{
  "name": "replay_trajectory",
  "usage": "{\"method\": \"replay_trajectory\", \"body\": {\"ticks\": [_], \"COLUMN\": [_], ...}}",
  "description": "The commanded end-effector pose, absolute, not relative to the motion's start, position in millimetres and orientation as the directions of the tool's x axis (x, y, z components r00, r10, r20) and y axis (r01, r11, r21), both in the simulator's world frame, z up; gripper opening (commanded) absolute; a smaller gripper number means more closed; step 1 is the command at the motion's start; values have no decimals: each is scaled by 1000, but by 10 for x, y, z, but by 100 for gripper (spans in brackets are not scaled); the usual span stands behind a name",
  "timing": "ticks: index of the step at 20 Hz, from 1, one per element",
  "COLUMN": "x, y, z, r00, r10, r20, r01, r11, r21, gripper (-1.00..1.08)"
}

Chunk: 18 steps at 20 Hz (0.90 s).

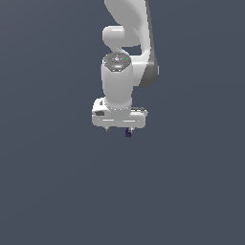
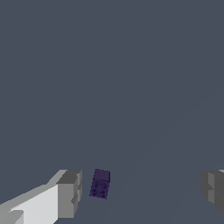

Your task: Pick up the object and move it to a goal position.

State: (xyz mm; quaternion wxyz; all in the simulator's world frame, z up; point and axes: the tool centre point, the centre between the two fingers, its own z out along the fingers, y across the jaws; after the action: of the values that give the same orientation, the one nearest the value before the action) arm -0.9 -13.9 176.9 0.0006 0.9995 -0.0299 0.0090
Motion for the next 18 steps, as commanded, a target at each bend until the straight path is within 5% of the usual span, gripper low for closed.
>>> {"method": "replay_trajectory", "body": {"ticks": [1, 18], "x": [-9, -130], "y": [-139, -196], "z": [1769, 1625], "r00": [998, 998], "r10": [-60, -60], "r20": [18, -10], "r01": [-60, -60], "r11": [-998, -998], "r21": [1, -2], "gripper": [100, 100]}}
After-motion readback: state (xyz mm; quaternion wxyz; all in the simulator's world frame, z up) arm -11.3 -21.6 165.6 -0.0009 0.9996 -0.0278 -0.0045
